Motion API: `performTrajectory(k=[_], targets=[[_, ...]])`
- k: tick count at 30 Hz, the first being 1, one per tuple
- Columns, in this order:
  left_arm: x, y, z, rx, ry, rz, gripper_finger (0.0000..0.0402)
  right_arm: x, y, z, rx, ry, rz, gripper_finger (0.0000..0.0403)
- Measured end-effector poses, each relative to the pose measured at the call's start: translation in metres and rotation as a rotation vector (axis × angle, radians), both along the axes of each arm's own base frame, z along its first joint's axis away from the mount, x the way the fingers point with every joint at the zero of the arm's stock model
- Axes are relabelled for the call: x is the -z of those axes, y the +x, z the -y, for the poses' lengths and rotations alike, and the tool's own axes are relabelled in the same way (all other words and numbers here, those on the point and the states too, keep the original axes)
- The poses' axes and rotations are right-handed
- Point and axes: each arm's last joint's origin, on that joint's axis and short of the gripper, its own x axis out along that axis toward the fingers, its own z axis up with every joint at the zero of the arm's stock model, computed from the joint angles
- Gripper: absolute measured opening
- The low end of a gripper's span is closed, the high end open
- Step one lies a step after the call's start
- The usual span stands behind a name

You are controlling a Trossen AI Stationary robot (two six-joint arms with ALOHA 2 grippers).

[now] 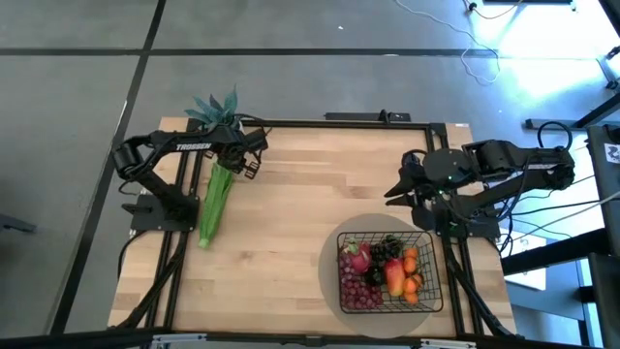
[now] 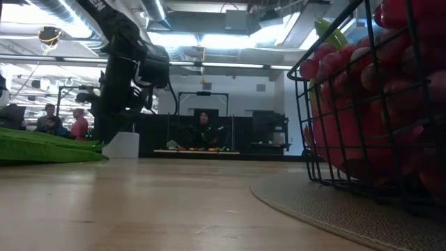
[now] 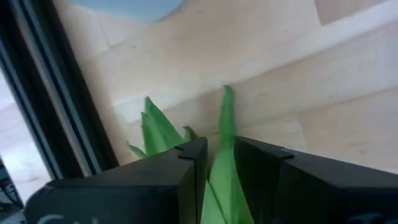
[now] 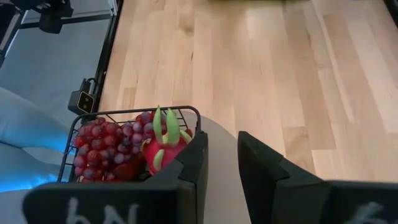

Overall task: Build produce basket
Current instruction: Put the green leaf lettuce into the black wire basket

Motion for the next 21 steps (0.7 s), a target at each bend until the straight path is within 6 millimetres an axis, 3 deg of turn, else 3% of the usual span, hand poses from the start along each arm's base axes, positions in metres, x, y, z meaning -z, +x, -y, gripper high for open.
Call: performTrajectory(k=[21], targets=[[0.025, 0.007, -0.003, 0.073, -0.105, -0.077, 0.0068, 0.0, 0.0, 0.0, 0.004, 0.004, -0.001, 0.0074]])
